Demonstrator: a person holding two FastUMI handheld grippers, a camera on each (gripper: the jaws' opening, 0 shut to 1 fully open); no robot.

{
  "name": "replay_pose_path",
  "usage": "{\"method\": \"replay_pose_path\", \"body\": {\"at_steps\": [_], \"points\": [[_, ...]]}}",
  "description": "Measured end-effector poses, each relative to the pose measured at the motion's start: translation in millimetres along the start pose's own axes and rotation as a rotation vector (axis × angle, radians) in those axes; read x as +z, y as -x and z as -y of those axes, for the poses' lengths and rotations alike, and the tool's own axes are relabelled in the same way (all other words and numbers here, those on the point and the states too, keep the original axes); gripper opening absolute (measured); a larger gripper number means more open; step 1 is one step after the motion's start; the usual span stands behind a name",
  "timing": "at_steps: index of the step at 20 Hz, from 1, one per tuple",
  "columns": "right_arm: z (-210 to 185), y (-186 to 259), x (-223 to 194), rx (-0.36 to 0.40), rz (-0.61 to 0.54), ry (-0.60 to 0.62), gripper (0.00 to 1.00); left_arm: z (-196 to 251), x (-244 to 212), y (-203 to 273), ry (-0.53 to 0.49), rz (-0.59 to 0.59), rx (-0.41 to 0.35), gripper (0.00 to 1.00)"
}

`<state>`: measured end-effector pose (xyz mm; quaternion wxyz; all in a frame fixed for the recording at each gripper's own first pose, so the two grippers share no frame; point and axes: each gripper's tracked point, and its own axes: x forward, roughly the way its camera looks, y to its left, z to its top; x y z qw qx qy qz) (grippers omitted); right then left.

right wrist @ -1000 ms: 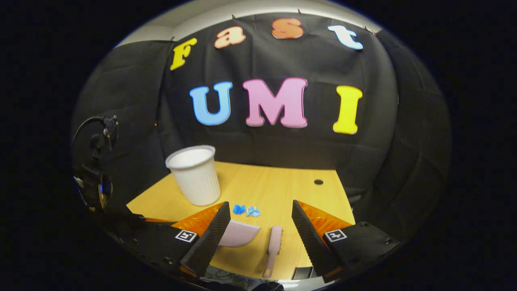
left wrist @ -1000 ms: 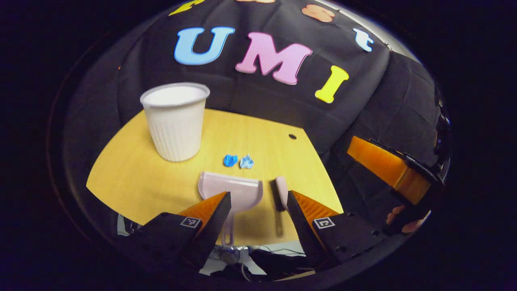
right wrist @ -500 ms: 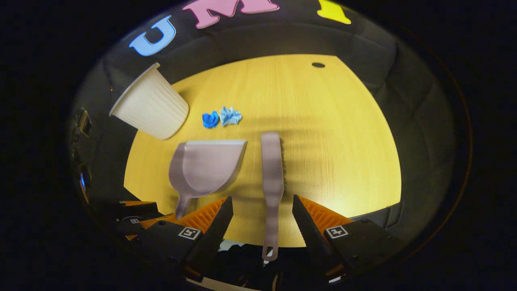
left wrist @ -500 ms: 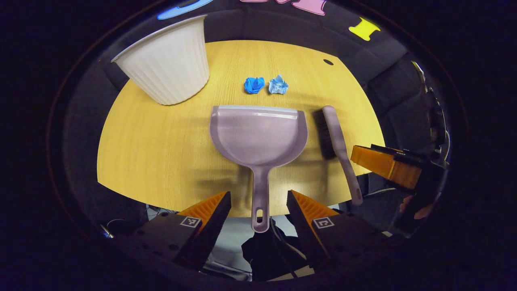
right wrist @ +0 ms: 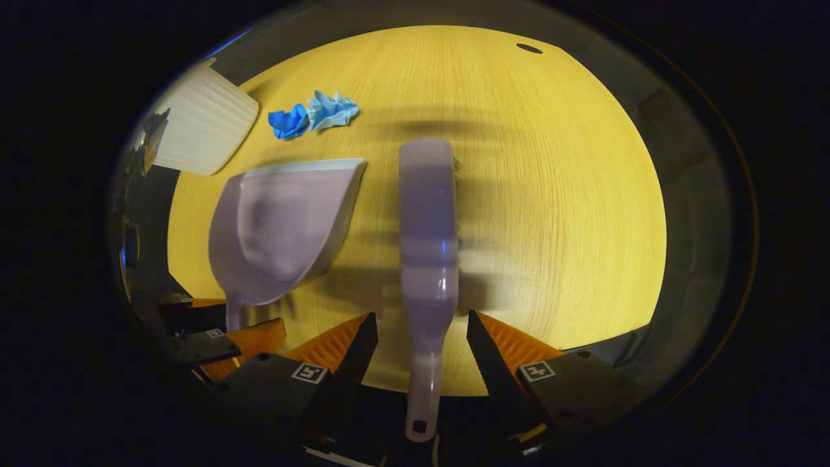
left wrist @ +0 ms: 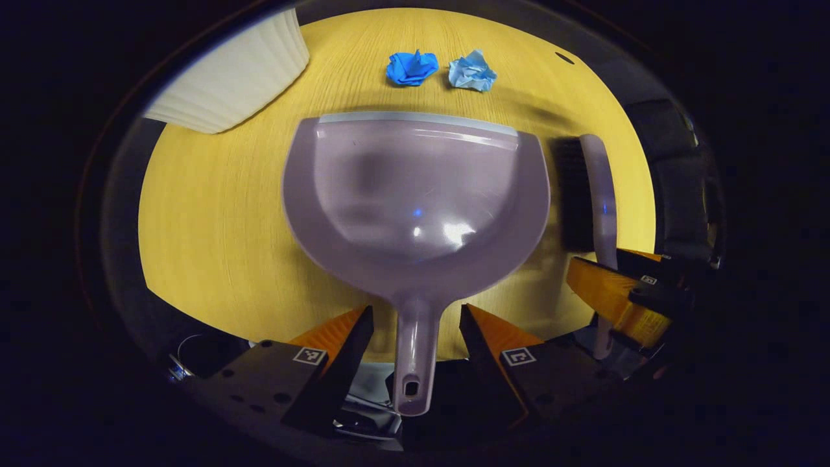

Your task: Pick up the small broom and dustpan from the desktop, sweep the trash into the dustpan with the broom, and then empty the trash into the garbage bin.

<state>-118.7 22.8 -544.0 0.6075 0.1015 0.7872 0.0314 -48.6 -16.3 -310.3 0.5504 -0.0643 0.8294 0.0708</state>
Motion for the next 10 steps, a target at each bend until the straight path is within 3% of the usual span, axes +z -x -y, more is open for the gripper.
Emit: {"method": "replay_pose_path", "body": {"at_steps": [3,5,6,8,9,10], "points": [[0,-13,-1,-0.012,-0.039,-0.018,0.75,8,4,-13,-0.01,-0.044,-0.034,0.72],[-5,-18,-7,-0.001,-0.075,-0.041,0.67,7,7,-9,0.002,-0.053,-0.021,0.65],[-6,-19,-10,0.01,-0.092,-0.033,0.73,6,11,-13,-0.01,-0.047,-0.007,0.58],[-6,-20,-7,0.006,-0.087,-0.028,0.51,3,14,-14,-0.032,-0.055,0.008,0.43],[-5,-20,-8,0.007,-0.096,-0.036,0.37,3,14,-15,-0.025,-0.056,0.008,0.43],[-2,-21,-7,-0.006,-0.101,-0.037,0.36,3,14,-14,-0.019,-0.062,0.01,0.41]]}}
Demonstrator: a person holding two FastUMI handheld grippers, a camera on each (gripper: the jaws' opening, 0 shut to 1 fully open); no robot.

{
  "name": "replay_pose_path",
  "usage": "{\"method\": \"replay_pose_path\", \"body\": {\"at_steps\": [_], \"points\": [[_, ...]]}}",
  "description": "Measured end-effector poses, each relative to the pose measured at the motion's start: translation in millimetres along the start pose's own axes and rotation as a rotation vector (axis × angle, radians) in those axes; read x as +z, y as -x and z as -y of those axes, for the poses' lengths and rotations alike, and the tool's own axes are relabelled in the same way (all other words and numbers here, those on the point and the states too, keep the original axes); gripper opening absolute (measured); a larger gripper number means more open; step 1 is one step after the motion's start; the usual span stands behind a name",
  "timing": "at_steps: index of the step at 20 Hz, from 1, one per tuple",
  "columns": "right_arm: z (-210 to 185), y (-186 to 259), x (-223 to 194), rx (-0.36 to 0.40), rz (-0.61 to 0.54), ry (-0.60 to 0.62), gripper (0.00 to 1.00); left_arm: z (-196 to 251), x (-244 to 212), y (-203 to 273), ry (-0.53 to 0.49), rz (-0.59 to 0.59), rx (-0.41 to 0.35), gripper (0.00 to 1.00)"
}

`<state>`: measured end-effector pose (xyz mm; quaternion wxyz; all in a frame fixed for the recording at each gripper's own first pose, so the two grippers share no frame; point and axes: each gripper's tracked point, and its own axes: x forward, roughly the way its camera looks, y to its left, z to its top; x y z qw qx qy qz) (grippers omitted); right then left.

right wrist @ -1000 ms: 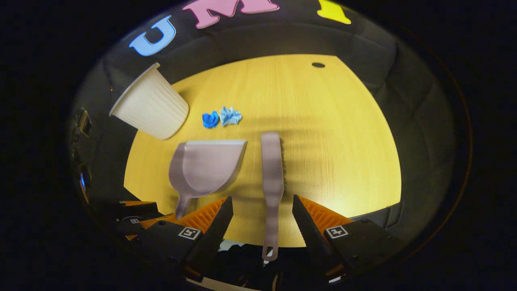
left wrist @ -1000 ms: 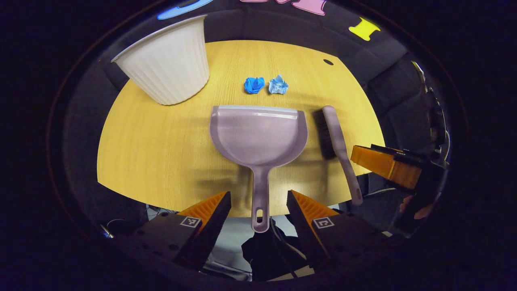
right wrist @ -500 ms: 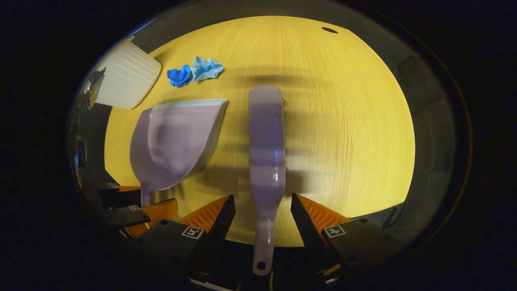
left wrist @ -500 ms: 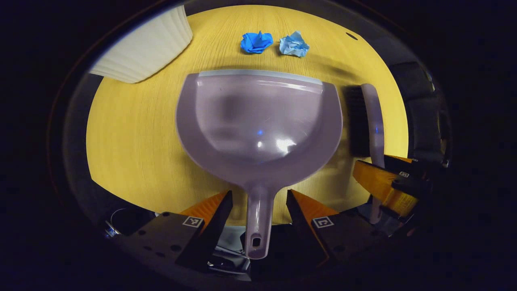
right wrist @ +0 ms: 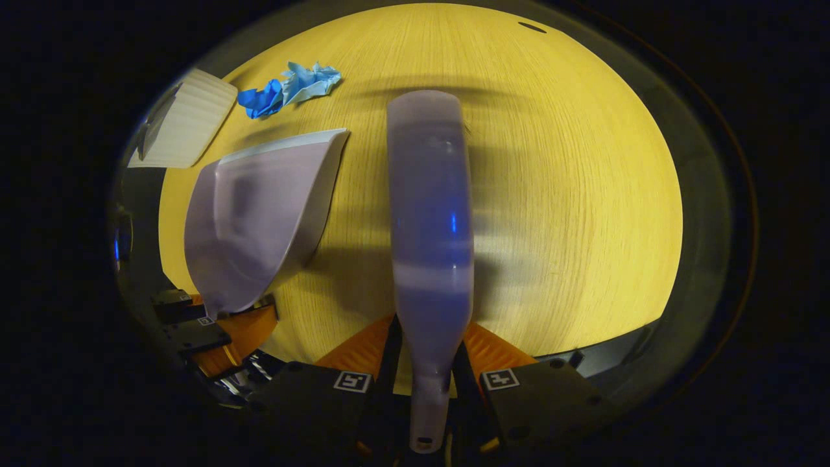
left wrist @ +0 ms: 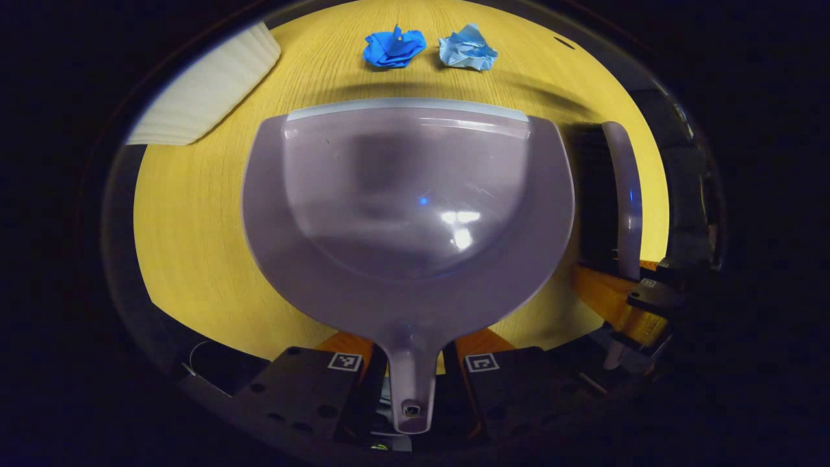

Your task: Pick up the small broom and dustpan from the desktop, sweep the trash into the dustpan with the broom, and then empty the trash into the garbage bin.

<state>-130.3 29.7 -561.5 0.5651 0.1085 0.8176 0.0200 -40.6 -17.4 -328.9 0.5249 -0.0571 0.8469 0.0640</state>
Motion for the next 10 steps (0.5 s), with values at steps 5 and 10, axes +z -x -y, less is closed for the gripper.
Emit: {"method": "replay_pose_path", "body": {"at_steps": [5,10], "points": [[-0.5,-0.1,0.6,0.017,-0.004,0.019,0.31,-1.8,0.0,-0.5,0.0,-0.02,0.028,0.3],[-3.4,-0.5,1.4,0.036,-0.018,0.02,0.28,-3.6,-0.4,0.2,-0.027,-0.037,0.013,0.29]]}}
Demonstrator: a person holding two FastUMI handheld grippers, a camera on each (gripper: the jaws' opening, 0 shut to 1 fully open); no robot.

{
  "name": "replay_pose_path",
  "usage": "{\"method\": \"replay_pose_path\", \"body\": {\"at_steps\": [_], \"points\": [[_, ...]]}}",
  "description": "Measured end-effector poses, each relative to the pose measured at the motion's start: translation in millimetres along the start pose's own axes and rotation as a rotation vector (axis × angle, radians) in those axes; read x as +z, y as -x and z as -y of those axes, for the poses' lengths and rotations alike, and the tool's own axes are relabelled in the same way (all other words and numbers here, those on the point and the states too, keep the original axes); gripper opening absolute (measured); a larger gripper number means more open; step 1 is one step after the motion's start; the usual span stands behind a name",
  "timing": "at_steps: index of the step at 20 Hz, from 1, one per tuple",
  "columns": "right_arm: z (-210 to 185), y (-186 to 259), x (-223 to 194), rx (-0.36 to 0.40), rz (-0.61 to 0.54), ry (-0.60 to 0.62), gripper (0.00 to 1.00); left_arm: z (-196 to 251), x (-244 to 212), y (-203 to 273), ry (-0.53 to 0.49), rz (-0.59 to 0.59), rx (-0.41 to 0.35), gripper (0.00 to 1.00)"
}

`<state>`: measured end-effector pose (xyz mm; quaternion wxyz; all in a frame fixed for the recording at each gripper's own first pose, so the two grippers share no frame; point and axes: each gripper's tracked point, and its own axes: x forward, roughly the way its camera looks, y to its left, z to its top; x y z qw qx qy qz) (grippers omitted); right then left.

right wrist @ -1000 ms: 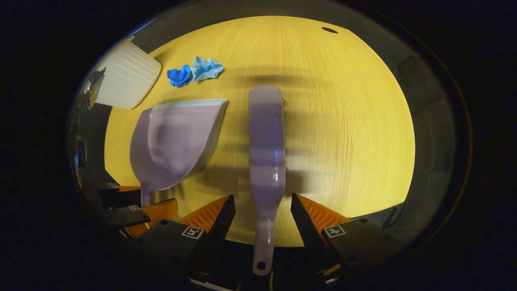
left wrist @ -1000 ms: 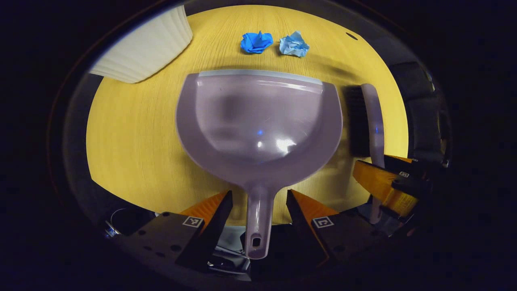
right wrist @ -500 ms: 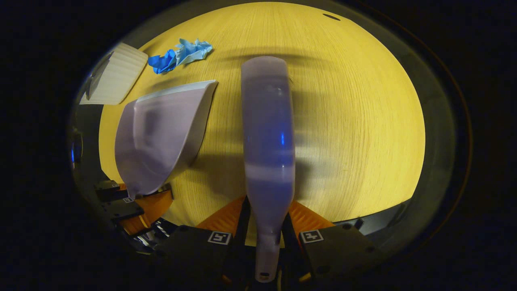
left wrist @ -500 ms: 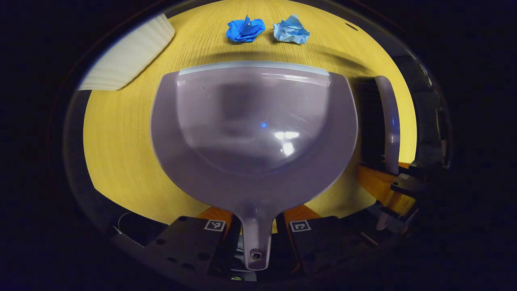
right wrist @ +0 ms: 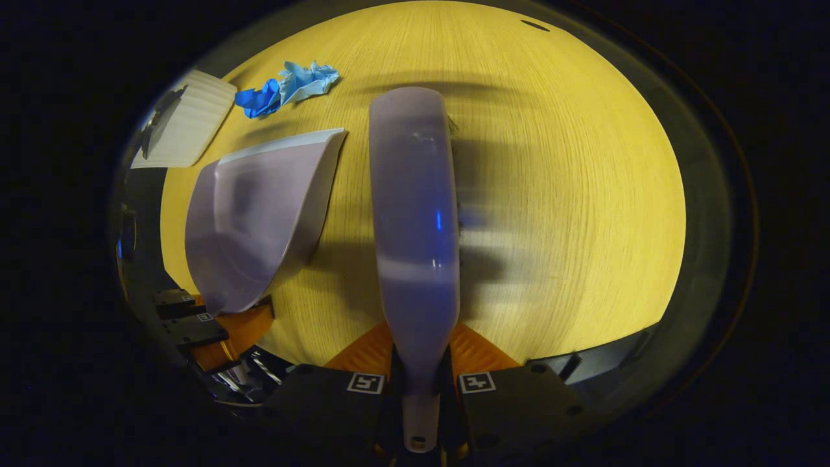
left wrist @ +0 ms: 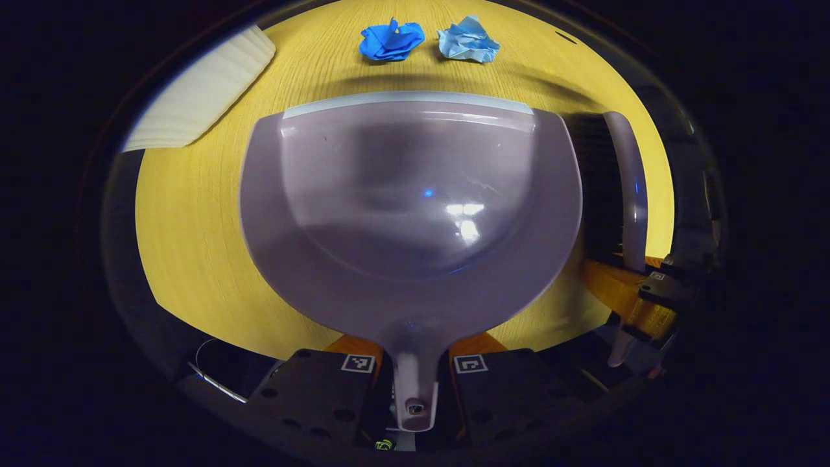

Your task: Pick up the small broom and dustpan from the desktop, sweep the trash into the dustpan with the broom, and then empty the trash into the garbage bin.

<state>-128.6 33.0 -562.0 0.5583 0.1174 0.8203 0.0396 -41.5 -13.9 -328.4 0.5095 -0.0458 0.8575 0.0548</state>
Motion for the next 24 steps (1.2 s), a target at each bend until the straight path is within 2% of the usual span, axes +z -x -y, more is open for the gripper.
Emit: {"method": "replay_pose_path", "body": {"at_steps": [2,3,4,5,7,9,11,15,17,20,24], "points": [[-6,2,-2,0.049,-0.007,0.035,0.23,-6,-4,0,-0.044,-0.01,0.009,0.27],[-10,5,-1,0.074,-0.011,0.051,0.17,-11,-5,0,-0.066,-0.008,0.02,0.27],[-13,8,-1,0.097,-0.007,0.056,0.23,-14,-5,2,-0.083,0.0,0.022,0.26],[-15,10,4,0.113,-0.001,0.048,0.18,-18,-6,4,-0.104,0.012,0.023,0.26],[-11,19,22,0.11,0.038,0.061,0.18,-28,-5,8,-0.146,0.041,0.041,0.27],[-3,29,44,0.082,0.082,0.078,0.18,-40,-6,12,-0.195,0.042,0.072,0.24],[5,43,72,0.058,0.129,0.079,0.18,-52,-3,16,-0.235,0.058,0.095,0.26],[29,58,155,-0.07,0.206,0.171,0.18,-79,0,26,-0.309,0.065,0.16,0.24],[31,54,194,-0.125,0.213,0.248,0.18,-92,2,29,-0.353,0.062,0.197,0.24],[35,57,240,-0.255,0.216,0.457,0.17,-98,6,27,-0.377,0.059,0.192,0.26],[16,36,266,-0.31,0.167,0.596,0.17,-102,3,23,-0.386,0.048,0.185,0.24]]}}
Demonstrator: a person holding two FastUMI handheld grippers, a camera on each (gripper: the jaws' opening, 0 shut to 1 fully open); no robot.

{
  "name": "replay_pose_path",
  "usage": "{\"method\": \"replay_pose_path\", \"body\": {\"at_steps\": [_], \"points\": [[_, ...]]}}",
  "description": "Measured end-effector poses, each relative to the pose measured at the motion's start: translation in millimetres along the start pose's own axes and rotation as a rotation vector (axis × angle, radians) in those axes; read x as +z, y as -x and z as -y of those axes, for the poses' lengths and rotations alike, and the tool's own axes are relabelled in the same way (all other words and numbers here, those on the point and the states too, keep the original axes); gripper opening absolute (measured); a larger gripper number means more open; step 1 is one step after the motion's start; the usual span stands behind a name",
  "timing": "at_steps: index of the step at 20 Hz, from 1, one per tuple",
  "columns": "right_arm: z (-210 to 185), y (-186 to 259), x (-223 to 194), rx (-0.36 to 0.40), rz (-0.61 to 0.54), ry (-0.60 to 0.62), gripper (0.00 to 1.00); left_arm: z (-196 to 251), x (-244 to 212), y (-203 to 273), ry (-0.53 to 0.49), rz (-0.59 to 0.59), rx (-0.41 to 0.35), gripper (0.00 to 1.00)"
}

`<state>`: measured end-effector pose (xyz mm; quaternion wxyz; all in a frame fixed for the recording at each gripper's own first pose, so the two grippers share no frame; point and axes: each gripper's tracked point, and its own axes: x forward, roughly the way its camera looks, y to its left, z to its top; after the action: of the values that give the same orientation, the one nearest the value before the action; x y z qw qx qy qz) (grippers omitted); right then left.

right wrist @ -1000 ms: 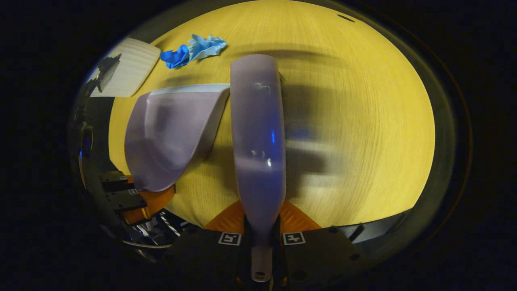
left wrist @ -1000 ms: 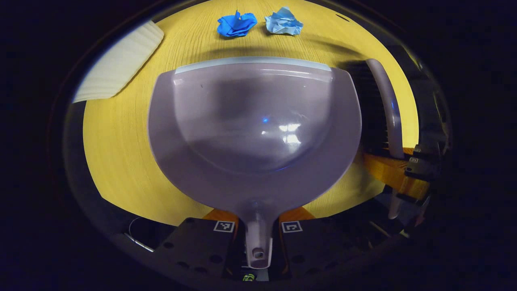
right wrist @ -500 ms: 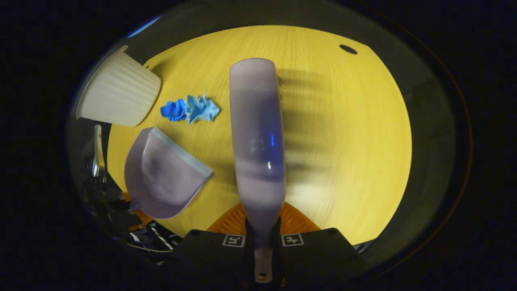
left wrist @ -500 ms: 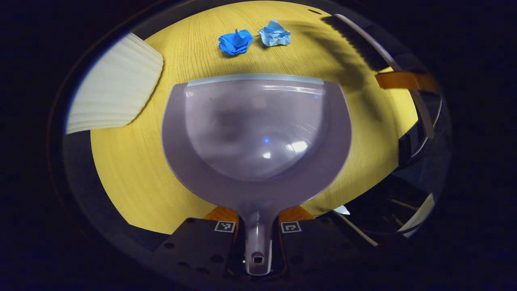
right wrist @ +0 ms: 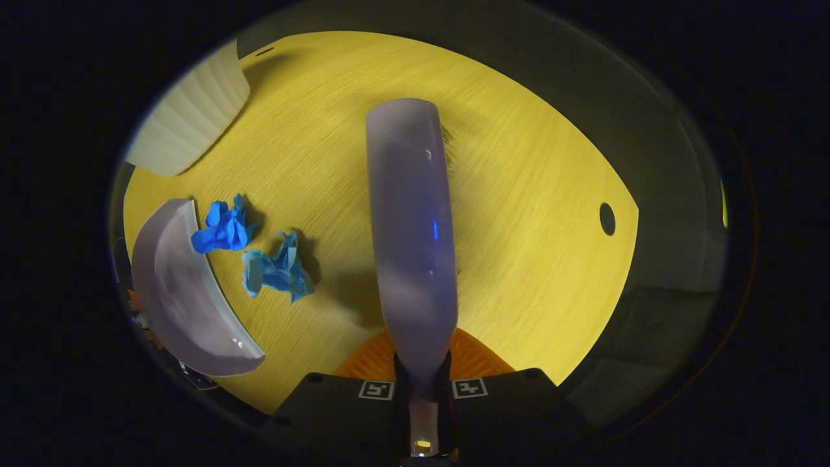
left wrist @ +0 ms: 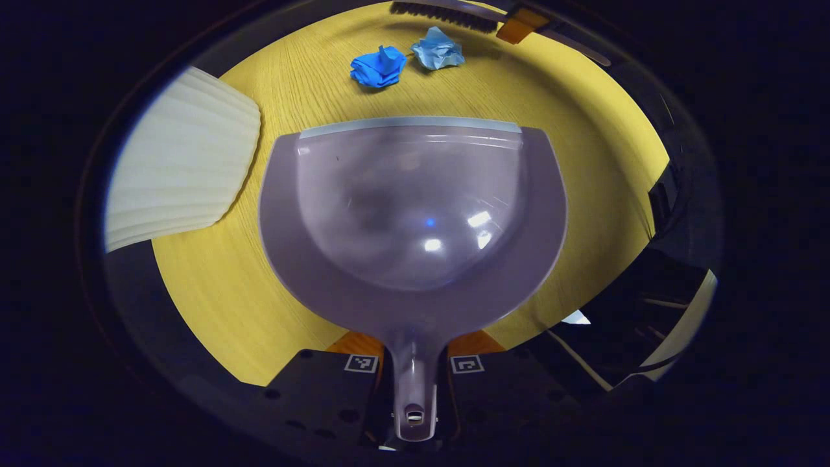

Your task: Pick up the small broom and dustpan from the desktop, sweep the trash into the dustpan with the broom, and then empty the trash into the garbage bin.

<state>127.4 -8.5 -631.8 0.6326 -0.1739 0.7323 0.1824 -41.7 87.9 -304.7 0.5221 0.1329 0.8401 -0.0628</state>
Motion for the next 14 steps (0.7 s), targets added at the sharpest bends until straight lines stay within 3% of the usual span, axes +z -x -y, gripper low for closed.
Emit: {"method": "replay_pose_path", "body": {"at_steps": [5,7,9,14], "points": [[-29,-13,-12,0.035,-0.086,0.215,0.18,-2,-4,-11,-0.008,-0.008,-0.006,0.24],[-52,-7,-13,0.103,-0.088,0.258,0.17,-4,-6,-14,-0.021,-0.012,0.004,0.24],[-62,-1,-14,0.124,-0.09,0.325,0.17,-5,-8,-17,-0.03,-0.013,0.011,0.24],[-74,3,-52,0.255,-0.141,0.55,0.18,-9,-13,-22,-0.085,0.002,0.029,0.24]]}}
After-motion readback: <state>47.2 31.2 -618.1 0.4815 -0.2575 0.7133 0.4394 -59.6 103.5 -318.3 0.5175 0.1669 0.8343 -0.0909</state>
